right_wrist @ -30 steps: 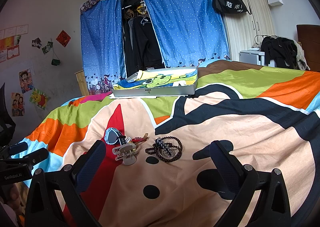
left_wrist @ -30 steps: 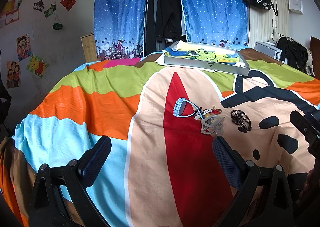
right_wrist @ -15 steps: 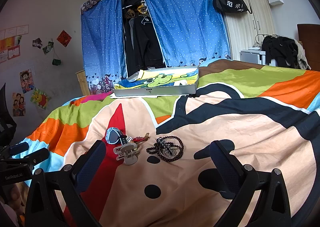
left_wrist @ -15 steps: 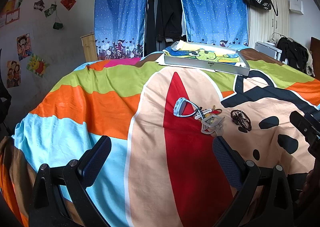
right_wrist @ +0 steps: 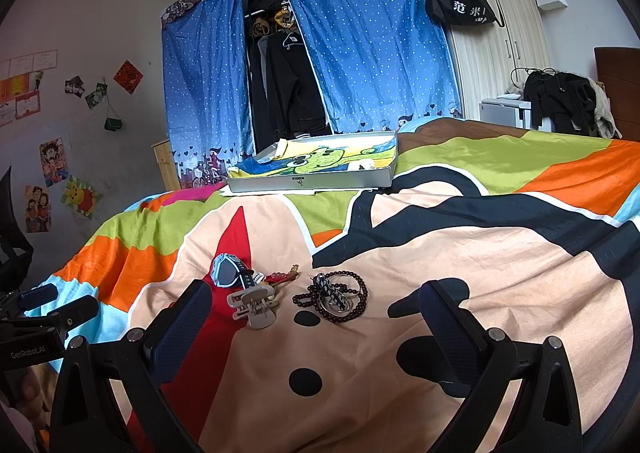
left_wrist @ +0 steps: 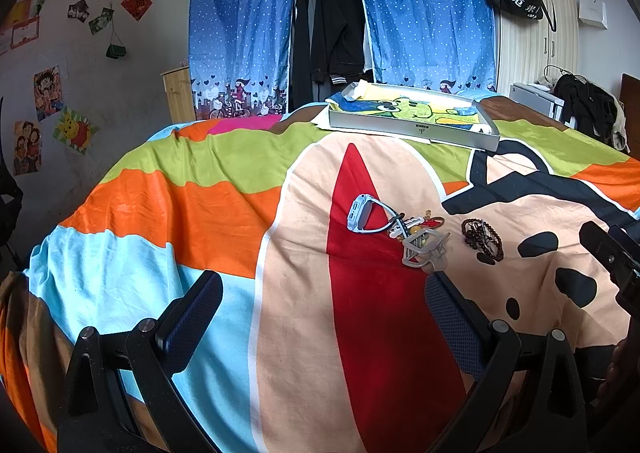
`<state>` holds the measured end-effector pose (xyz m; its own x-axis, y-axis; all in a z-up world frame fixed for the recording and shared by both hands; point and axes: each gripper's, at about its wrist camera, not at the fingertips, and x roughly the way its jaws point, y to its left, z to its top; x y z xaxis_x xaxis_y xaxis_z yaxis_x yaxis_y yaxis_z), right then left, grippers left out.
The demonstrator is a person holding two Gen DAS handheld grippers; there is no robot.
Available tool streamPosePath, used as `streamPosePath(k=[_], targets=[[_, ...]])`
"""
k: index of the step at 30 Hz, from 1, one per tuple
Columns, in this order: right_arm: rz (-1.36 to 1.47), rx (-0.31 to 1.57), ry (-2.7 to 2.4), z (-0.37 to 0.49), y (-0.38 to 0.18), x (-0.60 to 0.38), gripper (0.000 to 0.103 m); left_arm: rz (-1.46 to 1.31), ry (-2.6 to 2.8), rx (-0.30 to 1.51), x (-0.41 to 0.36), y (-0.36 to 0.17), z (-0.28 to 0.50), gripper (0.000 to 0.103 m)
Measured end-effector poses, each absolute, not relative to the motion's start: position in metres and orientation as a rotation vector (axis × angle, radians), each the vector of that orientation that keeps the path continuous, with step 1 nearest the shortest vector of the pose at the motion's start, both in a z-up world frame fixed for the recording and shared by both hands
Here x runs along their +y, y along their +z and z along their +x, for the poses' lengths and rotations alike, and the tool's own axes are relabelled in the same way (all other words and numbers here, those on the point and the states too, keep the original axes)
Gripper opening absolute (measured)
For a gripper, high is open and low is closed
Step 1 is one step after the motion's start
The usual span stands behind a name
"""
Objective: Organize jewelry
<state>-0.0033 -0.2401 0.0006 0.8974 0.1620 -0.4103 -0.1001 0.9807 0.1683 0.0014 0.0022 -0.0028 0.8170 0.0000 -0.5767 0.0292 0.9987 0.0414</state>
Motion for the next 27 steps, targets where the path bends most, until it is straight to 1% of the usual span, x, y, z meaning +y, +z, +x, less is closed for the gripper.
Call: streamPosePath(k=[27], targets=[[0.145,0.448,0.134,-0.0003,-0.0014,-0.2375,0.103,0.048,-0.013,0.619,0.0035,-0.0048,0.0024,0.099]])
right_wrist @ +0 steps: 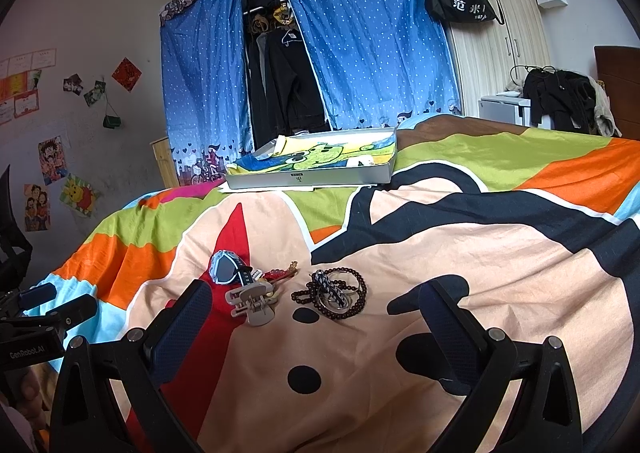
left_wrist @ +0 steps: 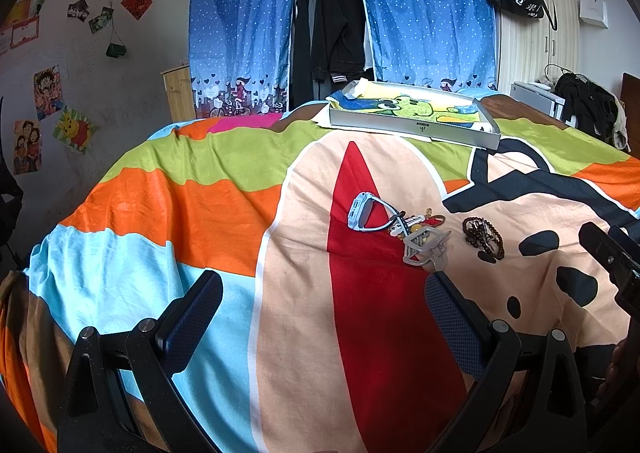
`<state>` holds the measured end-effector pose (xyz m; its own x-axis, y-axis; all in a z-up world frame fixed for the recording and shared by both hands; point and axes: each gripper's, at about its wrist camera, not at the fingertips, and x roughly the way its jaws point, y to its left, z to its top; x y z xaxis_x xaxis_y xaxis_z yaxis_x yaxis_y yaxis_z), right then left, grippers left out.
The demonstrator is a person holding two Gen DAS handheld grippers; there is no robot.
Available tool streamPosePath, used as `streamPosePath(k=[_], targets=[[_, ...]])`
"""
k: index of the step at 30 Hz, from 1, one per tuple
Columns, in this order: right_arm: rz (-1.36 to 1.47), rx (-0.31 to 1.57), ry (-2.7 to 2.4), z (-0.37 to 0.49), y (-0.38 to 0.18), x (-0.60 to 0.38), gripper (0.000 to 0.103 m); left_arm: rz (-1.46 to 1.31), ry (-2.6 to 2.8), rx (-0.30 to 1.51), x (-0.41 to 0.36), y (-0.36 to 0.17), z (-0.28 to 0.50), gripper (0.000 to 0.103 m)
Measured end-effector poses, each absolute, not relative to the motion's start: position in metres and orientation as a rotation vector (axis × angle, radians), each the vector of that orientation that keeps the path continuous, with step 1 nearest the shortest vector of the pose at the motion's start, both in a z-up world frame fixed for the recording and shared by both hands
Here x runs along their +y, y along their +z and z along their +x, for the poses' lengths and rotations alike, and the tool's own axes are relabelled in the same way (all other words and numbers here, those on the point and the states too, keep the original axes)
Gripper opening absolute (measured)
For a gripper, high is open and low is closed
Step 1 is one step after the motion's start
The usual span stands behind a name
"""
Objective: Organize jewelry
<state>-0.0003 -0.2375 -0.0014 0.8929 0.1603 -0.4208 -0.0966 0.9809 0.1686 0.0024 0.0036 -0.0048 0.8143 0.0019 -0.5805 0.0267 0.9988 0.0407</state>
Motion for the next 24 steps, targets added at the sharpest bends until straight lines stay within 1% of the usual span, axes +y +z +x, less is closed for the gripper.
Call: streamPosePath(k=[11,20,24], targets=[[0.185,0.529,0.146,0.008,-0.008,-0.244,0.103,0.0,-0.027,0.674,0.008,-0.012,0.012,0.099],[0.136,0.601,0.169,0.036,-0.004,-0.251,0.103,-0.06,-0.127,0.787,0.005,-0.023,0.057,0.099],[0.123,0.63,0.198,0.054,-0.004,-0.257,0.103,-0.052,-0.187,0.788,-0.001,-0.027,0.077,0.099]])
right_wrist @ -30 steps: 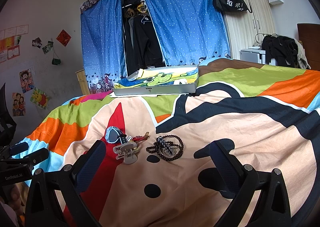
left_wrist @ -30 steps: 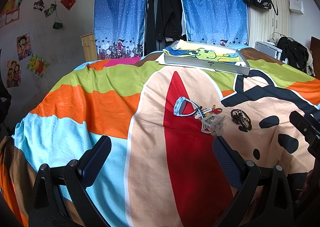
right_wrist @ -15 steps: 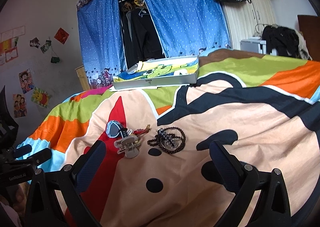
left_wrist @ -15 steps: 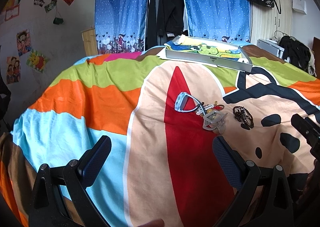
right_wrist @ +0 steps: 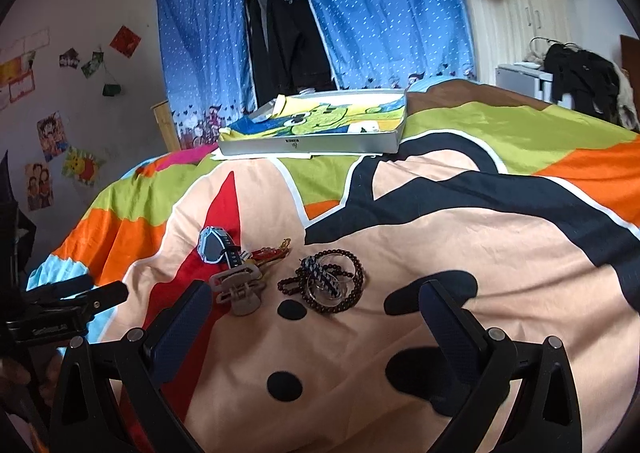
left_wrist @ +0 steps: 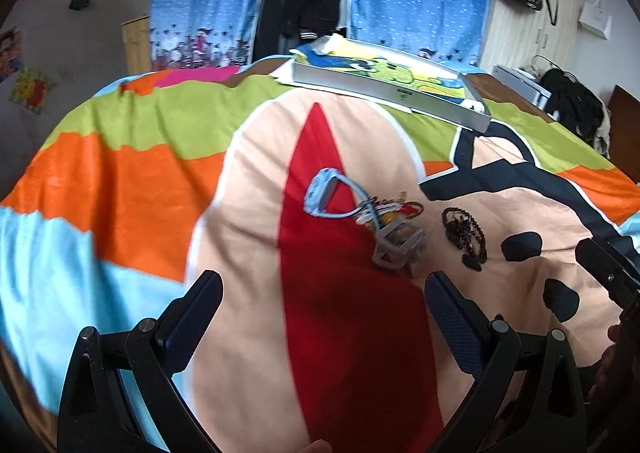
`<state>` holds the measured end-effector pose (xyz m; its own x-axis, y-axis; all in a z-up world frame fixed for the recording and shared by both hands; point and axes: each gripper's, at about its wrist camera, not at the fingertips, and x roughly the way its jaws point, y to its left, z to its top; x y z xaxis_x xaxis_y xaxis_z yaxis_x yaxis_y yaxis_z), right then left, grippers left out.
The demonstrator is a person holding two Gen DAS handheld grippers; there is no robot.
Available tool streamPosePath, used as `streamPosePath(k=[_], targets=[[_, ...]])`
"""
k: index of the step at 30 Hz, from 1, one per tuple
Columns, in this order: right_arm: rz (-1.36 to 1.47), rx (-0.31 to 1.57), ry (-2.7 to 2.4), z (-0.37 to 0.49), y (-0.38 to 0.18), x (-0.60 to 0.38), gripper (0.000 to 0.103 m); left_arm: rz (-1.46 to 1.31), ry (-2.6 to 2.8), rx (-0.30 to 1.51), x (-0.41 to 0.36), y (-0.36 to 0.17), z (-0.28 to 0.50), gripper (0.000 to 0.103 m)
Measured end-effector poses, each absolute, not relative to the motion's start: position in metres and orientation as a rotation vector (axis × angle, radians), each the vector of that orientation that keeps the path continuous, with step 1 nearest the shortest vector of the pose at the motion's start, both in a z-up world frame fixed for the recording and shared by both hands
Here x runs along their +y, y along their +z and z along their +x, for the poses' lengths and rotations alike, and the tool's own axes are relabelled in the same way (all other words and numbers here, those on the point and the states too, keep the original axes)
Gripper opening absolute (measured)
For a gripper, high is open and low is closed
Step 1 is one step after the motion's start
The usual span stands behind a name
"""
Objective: Organize jewelry
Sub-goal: 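Grasp the grey claw clip with the left tool while the right tool approaches the black bead bracelets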
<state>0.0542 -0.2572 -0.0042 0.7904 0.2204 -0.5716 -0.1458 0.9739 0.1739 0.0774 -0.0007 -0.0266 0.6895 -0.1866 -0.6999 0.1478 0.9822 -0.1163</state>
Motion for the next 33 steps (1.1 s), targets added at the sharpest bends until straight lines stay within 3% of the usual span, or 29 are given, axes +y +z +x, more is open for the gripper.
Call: streamPosePath(k=[6,8,13,17,22,29,33], targets=[[0.1,0.687,0.229,0.089,-0.015,-0.268,0.1,-0.004,-0.307,0.793,-0.014,-0.041,0.108,0.099],[0.091,0.716,0.254,0.106,-0.021,-0.27,0.094,0.016,-0.345,0.799,-0.019,-0.048,0.118,0.099],[0.064,0.767,0.323,0.14,-0.041,-0.272,0.066,0.056,-0.448,0.819,-0.032,-0.062,0.138,0.099],[0.052,0.799,0.386,0.155,-0.056,-0.266,0.052,0.08,-0.503,0.837,-0.039,-0.074,0.152,0.098],[0.015,0.834,0.449,0.17,-0.07,-0.252,0.036,0.064,-0.558,0.868,-0.045,-0.082,0.164,0.089],[0.04,0.858,0.492,0.185,-0.081,-0.249,0.021,0.06,-0.592,0.916,-0.052,-0.089,0.177,0.055],[0.059,0.856,0.508,0.184,-0.082,-0.25,0.009,0.023,-0.617,0.934,-0.052,-0.089,0.181,0.044]])
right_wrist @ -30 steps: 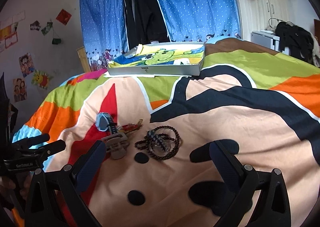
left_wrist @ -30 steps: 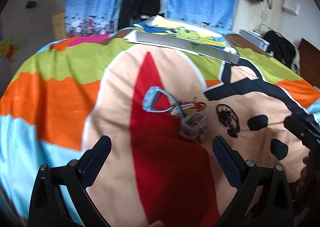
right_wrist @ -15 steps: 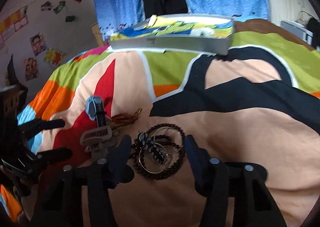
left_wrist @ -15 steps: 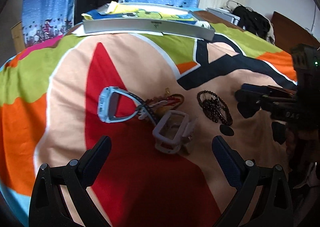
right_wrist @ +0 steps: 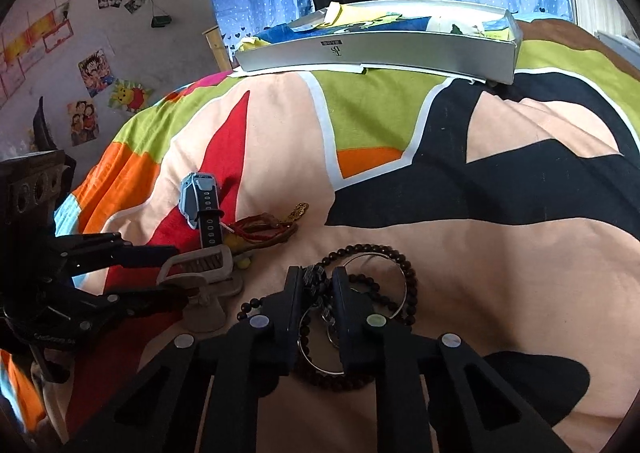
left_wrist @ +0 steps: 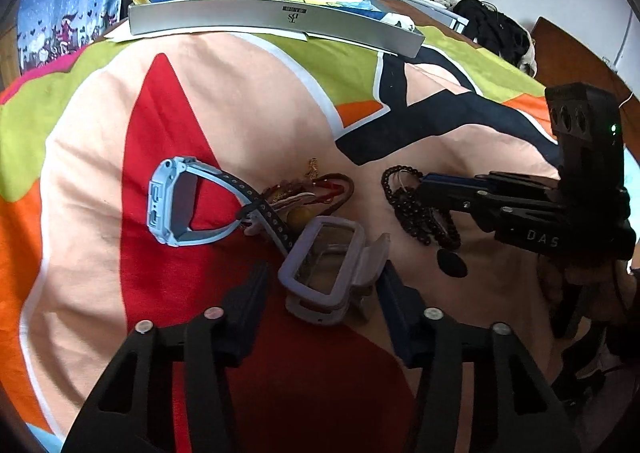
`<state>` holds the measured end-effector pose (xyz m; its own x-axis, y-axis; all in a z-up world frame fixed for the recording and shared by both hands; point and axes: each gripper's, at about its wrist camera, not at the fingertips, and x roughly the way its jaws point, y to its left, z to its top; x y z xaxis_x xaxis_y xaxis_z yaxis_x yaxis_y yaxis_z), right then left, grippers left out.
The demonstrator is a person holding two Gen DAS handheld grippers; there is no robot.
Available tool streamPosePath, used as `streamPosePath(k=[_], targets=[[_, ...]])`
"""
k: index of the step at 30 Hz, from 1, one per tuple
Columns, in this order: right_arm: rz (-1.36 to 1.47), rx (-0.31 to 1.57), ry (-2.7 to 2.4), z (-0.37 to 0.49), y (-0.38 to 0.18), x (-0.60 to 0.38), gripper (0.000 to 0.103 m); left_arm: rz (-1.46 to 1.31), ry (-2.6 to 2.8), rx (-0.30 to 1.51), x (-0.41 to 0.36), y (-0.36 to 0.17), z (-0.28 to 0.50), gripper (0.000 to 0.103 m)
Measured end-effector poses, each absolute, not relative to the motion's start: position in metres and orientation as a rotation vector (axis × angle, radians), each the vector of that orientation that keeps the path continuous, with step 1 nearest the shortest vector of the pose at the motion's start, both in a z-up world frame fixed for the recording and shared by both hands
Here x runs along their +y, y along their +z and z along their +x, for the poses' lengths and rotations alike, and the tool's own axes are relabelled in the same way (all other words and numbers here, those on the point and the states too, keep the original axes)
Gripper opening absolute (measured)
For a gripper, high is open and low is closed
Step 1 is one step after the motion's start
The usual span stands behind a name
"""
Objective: Organize jewelry
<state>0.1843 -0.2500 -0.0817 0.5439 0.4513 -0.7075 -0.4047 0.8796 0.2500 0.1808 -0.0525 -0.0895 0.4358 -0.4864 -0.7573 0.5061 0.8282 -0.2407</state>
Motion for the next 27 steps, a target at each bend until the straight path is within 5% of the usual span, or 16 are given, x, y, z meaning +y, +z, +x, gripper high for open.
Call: streamPosePath(k=[19,27], targets=[[0.255,0.773,0.476,0.175,-0.056,-0.284,0.004,-0.049,-0.556,0.944,-0.056,-0.073,0.152,0.043],[0.176,0.879,0.413,0.176,-0.076,-0.28,0.007,-0.035,-0.541,0.951,-0.066,-0.077,0.146,0.043]])
